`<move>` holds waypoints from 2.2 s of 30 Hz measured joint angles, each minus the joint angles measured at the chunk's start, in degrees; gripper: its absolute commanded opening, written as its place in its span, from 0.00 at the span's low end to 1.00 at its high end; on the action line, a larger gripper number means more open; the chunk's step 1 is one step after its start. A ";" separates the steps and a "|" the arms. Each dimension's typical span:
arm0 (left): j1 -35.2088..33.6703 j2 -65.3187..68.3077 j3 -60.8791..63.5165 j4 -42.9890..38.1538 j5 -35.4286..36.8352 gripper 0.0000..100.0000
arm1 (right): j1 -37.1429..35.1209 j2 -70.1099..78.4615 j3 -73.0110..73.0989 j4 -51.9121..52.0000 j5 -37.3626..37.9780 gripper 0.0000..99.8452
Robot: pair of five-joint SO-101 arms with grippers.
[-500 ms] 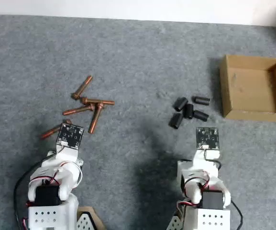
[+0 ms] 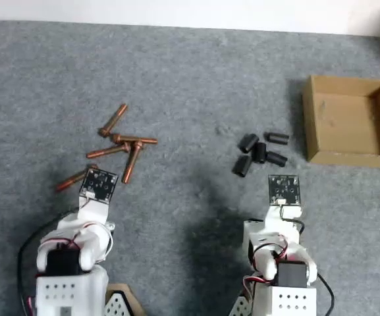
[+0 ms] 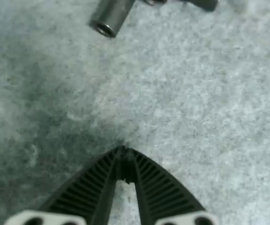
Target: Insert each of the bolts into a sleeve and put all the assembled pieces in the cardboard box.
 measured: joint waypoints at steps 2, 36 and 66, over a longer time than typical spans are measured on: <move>0.00 7.82 -2.73 -1.85 0.00 0.01 | 0.00 0.00 0.00 0.00 0.00 0.00; 12.13 98.46 -67.78 -6.77 7.30 0.08 | 0.00 0.00 0.00 0.00 0.00 0.00; 11.69 117.80 -89.85 -3.96 15.38 0.09 | 0.00 0.00 0.00 0.00 0.00 0.00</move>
